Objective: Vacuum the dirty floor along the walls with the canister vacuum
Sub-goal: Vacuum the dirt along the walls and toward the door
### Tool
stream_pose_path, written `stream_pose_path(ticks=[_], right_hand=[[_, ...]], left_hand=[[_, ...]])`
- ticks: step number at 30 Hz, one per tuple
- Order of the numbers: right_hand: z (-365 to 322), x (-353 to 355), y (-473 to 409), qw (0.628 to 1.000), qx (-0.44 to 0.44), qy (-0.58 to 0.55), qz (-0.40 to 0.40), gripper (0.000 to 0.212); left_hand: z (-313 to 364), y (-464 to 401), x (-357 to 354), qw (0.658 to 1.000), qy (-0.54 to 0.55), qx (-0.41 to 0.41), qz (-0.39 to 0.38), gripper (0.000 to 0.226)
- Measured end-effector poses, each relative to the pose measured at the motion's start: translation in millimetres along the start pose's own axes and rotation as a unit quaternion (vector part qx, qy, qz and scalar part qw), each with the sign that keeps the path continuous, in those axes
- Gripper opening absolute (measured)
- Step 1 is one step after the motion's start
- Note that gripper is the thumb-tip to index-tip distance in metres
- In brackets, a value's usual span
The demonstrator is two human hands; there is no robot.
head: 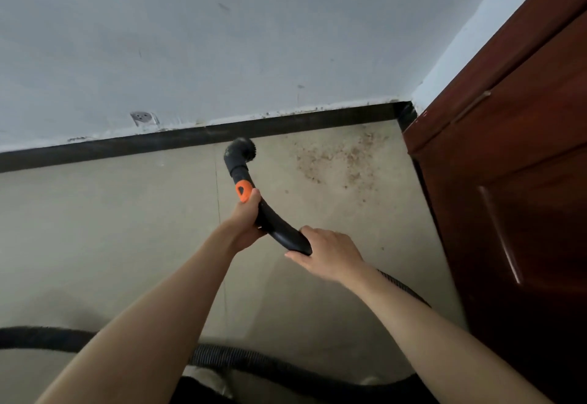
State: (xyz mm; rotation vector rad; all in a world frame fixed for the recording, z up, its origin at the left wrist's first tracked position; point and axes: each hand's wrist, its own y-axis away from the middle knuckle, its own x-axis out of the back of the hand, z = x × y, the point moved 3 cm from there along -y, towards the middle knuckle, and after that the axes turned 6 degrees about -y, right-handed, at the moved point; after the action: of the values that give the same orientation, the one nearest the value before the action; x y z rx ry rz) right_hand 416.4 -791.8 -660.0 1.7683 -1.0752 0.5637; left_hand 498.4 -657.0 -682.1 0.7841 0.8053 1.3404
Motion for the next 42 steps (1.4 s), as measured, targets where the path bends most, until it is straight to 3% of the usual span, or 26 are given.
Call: stream_pose_path(ticks=[3, 6, 11, 14, 21, 27, 42], right_hand=[[19.6, -26.5, -45.8, 1.0, 0.014, 0.006, -0.023, 0.048], [36.7, -47.4, -84.6, 0.999, 0.027, 0.022, -0.024, 0.047], [66.1, -68.9, -117.4, 0.999, 0.037, 0.032, 0.012, 0.044], [82.0, -71.1, -126.6, 0.999, 0.027, 0.013, 0.033, 0.044], [121.8, -74.8, -102.4, 0.991, -0.041, -0.125, 0.011, 0.049], [131.8, -64.5, -87.8, 0.994, -0.043, -0.045, 0.09, 0.044], [188.7, -52.5, -60.0, 0.969, -0.148, -0.129, 0.153, 0.04]], left_hand=[[-19.8, -57.8, 6.3, 0.999, 0.047, 0.014, 0.014, 0.026], [-28.8, -104.5, 10.4, 0.997, 0.071, 0.005, 0.024, 0.045], [-38.8, -155.6, -0.3, 0.995, 0.042, -0.046, 0.082, 0.049], [-38.2, -172.2, -17.6, 0.995, 0.034, -0.054, 0.077, 0.049], [-39.5, -174.4, -44.2, 0.999, 0.006, -0.042, 0.008, 0.053], [-30.7, -175.6, -71.4, 0.998, -0.019, -0.056, 0.025, 0.053], [-36.3, -186.4, -150.2, 0.991, -0.092, -0.099, 0.019, 0.052]])
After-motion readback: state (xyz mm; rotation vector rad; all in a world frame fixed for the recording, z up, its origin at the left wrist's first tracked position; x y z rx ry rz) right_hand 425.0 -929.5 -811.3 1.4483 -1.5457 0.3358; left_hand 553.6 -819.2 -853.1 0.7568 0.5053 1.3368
